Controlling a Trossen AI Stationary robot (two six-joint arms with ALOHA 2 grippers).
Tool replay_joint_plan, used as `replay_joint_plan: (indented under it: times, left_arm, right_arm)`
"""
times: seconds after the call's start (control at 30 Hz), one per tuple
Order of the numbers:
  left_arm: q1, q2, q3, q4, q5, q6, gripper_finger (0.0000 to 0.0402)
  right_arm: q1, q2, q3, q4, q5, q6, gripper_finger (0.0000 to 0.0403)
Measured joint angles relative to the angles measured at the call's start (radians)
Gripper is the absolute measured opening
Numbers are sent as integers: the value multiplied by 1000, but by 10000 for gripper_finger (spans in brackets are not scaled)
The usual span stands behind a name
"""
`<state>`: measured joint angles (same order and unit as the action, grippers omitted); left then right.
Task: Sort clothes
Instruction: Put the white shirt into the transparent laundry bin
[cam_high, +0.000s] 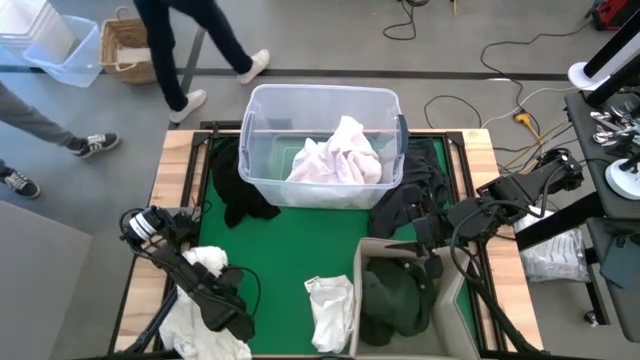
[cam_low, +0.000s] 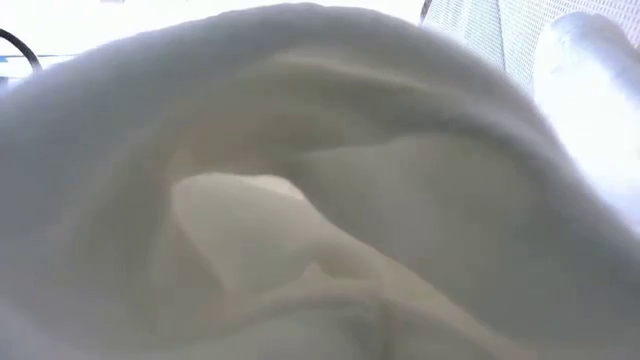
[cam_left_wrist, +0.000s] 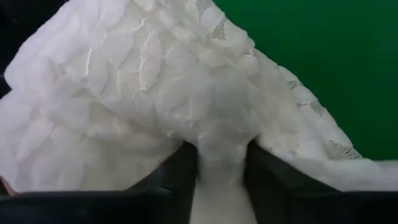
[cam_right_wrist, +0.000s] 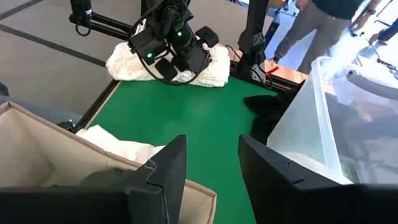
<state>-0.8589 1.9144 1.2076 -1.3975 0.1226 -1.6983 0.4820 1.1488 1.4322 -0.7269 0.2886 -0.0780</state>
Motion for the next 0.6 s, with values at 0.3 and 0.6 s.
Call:
replay_joint_plan:
  times: [0.3, 0.6]
  left_arm:
    - [0, 0, 38, -25, -5, 45, 9]
    - [-9, 0, 239, -83, -248, 147, 2]
  right_arm:
    - [0, 0, 0, 0, 0, 0, 120]
    - [0, 0, -3, 1, 0, 0, 108]
